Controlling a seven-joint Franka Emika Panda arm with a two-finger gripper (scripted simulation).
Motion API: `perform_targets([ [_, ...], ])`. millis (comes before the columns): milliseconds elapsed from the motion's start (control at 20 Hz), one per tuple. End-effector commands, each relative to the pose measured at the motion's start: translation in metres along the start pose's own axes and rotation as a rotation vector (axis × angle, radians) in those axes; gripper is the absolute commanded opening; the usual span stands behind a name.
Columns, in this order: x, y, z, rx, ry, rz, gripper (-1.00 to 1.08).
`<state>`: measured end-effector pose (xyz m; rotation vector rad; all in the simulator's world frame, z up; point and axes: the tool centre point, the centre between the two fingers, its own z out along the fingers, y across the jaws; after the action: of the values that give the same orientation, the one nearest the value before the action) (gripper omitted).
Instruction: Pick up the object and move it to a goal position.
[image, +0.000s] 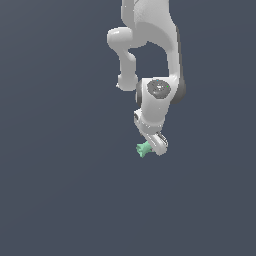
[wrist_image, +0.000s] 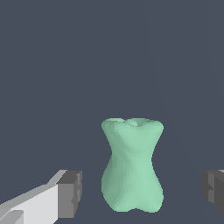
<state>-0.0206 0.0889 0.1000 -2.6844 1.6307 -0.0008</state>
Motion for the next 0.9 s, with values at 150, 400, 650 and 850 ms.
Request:
perform_targets([
  [150, 0.000, 0.001, 0.021, -0.001, 0.000, 0.002, 1.00],
  [400, 0.000, 0.001, 0.043, -0.001, 0.000, 0.004, 1.00],
  [650, 0.000, 0.001, 0.047, -0.001, 0.000, 0.004, -1.00],
  [850, 0.000, 0.001, 0.047, -0.001, 0.000, 0.004, -1.00],
])
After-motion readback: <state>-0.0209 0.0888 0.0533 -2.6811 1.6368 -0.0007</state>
